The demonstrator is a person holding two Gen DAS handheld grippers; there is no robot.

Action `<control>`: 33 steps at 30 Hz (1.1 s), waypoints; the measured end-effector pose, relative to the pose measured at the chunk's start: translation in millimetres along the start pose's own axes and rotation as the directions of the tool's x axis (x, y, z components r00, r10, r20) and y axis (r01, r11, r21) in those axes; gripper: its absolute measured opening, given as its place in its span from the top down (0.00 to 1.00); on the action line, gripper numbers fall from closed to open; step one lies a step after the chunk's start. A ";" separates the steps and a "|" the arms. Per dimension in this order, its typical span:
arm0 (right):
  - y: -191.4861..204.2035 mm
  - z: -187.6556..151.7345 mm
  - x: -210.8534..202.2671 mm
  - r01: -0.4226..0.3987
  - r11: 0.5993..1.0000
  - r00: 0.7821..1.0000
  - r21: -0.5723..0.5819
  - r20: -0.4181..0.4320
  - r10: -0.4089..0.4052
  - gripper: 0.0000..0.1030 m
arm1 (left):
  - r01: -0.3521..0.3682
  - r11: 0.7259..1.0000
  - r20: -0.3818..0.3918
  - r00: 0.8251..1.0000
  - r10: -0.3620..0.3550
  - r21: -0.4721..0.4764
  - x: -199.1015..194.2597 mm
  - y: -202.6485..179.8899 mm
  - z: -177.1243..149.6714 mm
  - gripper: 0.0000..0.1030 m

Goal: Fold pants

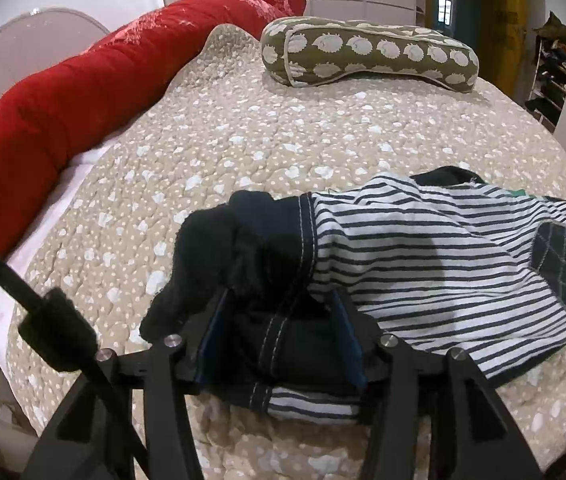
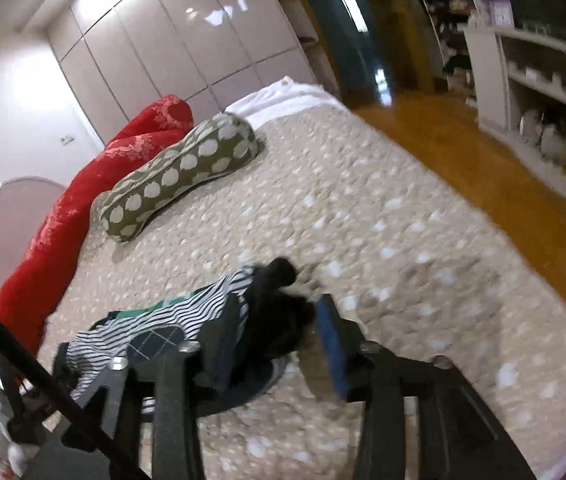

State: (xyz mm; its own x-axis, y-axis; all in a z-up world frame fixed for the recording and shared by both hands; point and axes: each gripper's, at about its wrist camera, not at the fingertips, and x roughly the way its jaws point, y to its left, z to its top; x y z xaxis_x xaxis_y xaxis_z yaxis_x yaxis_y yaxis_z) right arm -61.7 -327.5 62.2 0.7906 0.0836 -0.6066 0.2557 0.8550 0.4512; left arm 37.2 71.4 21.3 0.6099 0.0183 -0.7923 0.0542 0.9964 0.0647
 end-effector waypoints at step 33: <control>-44.2 -29.5 11.8 -0.186 0.964 0.980 0.189 -0.032 0.195 0.40 | 0.318 0.948 0.021 0.948 -0.318 0.009 -73.6 -76.9 47.7 0.46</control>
State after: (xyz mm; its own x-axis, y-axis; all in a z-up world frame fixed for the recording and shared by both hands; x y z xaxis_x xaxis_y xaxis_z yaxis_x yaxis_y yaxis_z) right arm -80.2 -349.2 15.8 0.8073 0.2650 -0.5272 0.2050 0.7119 0.6717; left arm 25.9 -10.5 103.5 0.5776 -0.3015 -0.7586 0.2528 0.9497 -0.1849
